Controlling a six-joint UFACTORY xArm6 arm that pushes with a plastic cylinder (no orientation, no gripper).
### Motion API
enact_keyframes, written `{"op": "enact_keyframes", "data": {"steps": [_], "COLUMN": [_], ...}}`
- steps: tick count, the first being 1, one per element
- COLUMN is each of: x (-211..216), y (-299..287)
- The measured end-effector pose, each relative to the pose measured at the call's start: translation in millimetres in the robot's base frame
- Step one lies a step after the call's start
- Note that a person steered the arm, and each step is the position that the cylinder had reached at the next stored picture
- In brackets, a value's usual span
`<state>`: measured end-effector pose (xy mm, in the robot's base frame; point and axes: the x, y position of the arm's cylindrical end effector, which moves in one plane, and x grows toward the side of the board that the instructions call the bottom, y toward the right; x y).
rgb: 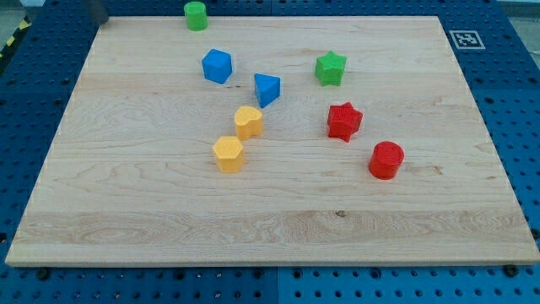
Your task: Move the green circle to the top of the green star
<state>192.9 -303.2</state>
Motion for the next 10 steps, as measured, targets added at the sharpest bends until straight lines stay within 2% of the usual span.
{"op": "enact_keyframes", "data": {"steps": [8, 10], "x": [-1, -2], "y": [35, 85]}}
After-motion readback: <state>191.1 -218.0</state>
